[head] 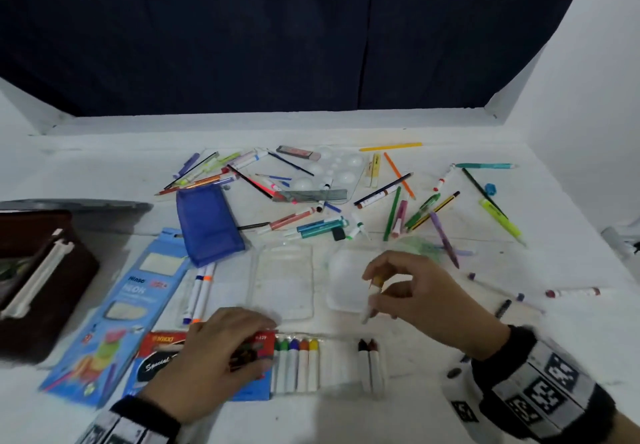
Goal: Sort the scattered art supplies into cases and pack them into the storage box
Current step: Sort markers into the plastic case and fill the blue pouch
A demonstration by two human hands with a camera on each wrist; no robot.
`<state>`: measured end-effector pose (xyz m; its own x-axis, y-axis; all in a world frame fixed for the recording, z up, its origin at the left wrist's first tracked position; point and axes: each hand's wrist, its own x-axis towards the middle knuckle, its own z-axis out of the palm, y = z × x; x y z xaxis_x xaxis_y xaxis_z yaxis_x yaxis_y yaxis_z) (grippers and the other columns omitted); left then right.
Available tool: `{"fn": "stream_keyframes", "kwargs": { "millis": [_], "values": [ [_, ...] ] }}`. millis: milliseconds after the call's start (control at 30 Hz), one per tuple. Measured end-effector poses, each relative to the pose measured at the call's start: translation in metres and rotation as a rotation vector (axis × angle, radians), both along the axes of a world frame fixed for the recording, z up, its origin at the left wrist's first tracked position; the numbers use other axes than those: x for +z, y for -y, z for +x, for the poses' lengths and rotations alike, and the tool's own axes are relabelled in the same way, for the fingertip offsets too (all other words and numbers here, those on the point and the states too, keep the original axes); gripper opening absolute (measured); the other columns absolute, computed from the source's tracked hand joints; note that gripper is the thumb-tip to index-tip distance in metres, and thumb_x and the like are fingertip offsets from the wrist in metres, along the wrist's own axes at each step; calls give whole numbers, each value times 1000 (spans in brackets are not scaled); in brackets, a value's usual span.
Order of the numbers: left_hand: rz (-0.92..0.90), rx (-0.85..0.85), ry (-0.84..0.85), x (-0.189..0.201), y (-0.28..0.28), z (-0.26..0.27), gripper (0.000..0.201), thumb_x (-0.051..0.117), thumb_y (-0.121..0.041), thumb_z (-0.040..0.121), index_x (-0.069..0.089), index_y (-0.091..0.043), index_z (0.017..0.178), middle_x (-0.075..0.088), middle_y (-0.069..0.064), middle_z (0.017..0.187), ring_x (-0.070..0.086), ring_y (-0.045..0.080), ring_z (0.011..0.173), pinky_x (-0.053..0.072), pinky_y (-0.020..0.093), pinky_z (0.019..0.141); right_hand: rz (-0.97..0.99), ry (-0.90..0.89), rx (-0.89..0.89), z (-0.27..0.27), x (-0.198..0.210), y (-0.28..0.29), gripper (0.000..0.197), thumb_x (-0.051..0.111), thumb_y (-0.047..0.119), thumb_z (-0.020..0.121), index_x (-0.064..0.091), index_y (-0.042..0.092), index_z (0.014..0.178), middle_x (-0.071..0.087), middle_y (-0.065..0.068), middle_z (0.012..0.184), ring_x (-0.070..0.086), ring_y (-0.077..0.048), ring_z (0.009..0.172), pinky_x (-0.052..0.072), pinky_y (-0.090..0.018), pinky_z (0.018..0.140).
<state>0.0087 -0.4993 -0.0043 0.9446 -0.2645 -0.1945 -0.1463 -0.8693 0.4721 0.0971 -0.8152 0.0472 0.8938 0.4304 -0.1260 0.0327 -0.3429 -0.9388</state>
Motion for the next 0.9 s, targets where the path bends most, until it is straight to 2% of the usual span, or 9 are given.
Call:
{"fn": "stream_keyframes", "kwargs": {
  "millis": [67,133,233,367,567,667,767,833,900],
  "values": [
    [115,-79,-31,-5,-3,-3,59,38,-80,79,32,-63,135,28,-43,140,11,-18,134,28,37,109,-148,27,59,-10,-9,-9,20,75,8,80,67,22,92,65,-4,93,73,-21,69,55,-33,66],
    [202,-122,-27,-3,-1,-3,68,36,-78,80,25,-57,144,20,-38,147,2,-16,133,17,33,103,-260,39,108,-18,-18,-19,20,75,9,78,66,23,90,65,-1,91,71,-21,68,57,-33,68],
    [210,-126,-1,-1,3,0,66,54,-66,88,29,-50,147,25,-30,149,9,-5,137,15,34,98,-341,56,148,-25,-29,-35,18,77,13,78,67,23,90,64,3,91,69,-13,68,56,-23,66],
    [260,-128,21,-1,4,1,66,53,-67,87,30,-48,146,30,-26,147,15,1,138,17,38,102,-405,118,181,-33,-36,-58,18,75,14,80,67,19,94,65,5,92,68,-12,74,55,-21,68],
    [287,-154,31,-2,0,1,80,23,-80,71,35,-47,143,38,-22,144,25,7,138,17,43,100,-569,97,200,-38,-43,-71,28,82,25,76,68,19,100,68,4,89,63,-7,74,52,-15,64],
    [295,-157,35,-1,-1,1,81,18,-79,70,35,-47,143,37,-21,144,25,8,138,15,45,103,-611,172,182,-45,-43,-74,32,84,26,75,71,17,103,67,3,96,60,-6,76,51,-16,70],
    [310,-159,35,1,1,2,71,31,-78,78,34,-47,142,37,-21,144,24,8,138,15,44,103,-662,237,167,-50,-45,-77,35,85,27,74,72,18,105,65,3,103,59,-9,81,51,-23,79],
    [314,-156,44,2,3,3,63,46,-71,86,35,-46,143,37,-20,144,24,8,138,15,45,104,-694,253,152,-51,-47,-78,36,87,30,72,72,17,103,64,5,98,58,-10,81,50,-24,78],
    [328,-157,51,2,5,3,61,50,-67,88,34,-46,143,37,-20,144,24,8,137,16,45,105,-747,274,161,-51,-49,-81,35,88,33,69,71,14,94,64,5,91,58,-13,81,51,-27,75]
  ]
}}
